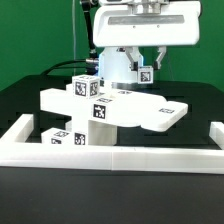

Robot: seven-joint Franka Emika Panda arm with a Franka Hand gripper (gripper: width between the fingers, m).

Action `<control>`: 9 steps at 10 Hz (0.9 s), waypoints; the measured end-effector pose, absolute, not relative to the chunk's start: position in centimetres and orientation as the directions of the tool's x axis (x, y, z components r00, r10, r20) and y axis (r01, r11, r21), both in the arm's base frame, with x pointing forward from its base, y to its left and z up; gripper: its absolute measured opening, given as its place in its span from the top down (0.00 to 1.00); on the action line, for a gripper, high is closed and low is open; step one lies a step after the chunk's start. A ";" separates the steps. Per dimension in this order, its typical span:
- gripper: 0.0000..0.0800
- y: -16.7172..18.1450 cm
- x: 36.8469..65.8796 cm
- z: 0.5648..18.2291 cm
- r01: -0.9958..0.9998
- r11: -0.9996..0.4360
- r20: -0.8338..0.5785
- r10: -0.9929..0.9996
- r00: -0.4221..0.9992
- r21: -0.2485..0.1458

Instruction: Assemble chair

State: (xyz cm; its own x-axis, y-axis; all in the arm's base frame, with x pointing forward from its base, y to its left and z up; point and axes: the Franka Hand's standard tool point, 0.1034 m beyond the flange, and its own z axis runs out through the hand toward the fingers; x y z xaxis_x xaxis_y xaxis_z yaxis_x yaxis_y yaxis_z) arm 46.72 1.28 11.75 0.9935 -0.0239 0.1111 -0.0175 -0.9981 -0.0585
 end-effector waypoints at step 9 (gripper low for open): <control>0.64 -3.8 51.7 14.5 0.185 -0.983 0.161 0.183 0.970 0.003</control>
Offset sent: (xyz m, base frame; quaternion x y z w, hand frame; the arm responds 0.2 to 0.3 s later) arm 0.0429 -0.0432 0.0328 -0.0413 0.0137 -0.1351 0.9899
